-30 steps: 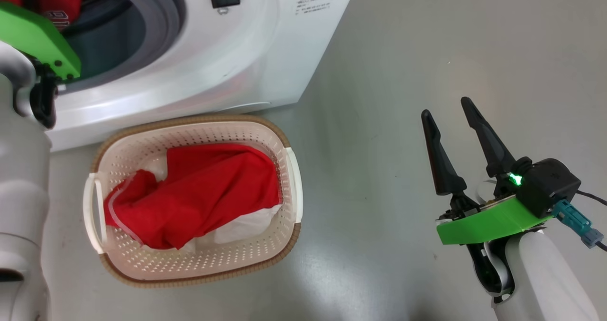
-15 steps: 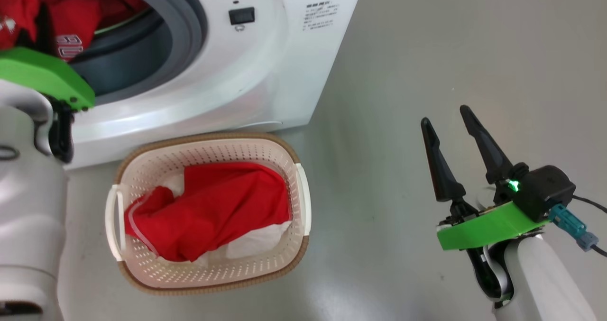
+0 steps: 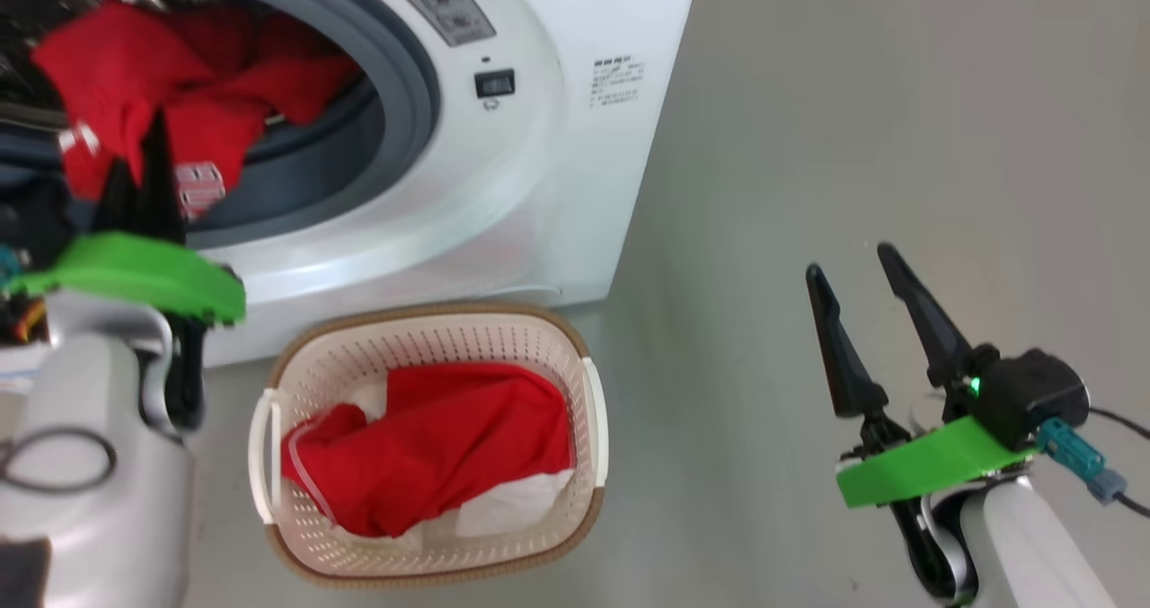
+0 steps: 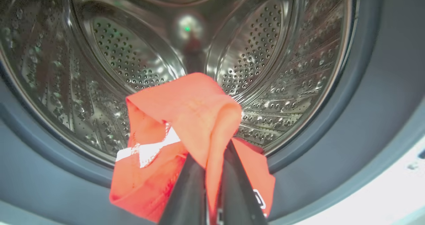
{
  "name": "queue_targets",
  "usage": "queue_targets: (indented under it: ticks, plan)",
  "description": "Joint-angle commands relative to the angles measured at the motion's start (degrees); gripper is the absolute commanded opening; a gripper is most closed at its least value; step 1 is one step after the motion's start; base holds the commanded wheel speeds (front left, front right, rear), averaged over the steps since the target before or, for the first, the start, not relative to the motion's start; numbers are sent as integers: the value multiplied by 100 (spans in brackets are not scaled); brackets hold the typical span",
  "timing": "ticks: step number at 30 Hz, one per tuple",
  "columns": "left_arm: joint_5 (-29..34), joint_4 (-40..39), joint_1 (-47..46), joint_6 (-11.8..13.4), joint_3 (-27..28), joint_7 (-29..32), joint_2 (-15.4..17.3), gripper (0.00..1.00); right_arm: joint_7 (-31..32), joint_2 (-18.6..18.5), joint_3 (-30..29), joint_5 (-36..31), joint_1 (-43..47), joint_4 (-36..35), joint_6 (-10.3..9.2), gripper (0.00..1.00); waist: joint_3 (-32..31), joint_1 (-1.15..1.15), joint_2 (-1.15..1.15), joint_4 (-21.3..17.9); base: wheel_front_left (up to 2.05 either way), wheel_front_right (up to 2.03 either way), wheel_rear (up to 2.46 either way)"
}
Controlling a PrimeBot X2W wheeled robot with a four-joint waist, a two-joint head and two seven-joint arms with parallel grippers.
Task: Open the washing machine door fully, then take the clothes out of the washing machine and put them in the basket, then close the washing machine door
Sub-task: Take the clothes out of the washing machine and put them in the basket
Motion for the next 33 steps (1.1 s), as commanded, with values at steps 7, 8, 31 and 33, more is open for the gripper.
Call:
queue_targets:
  ticks: [7,8,31,33]
  plan:
    - [191,-1280,1052,127,332,-68,-27,0,-36,-5,7,70,325,-53,36,100,-652,0,0,77,0,0,0]
    - [200,-1432,1180,147,343,-68,-71,0,-36,-5,-16,69,361,-48,36,100,-715,0,0,88,0,0,0]
    - [-223,-4079,3323,311,-199,284,-589,0,-36,-5,-146,85,768,-62,36,100,-1274,0,0,342,0,0,0]
    - [-285,-3998,3376,337,-261,367,-601,0,-36,-5,-133,93,732,-64,36,100,-1178,0,0,333,0,0,0]
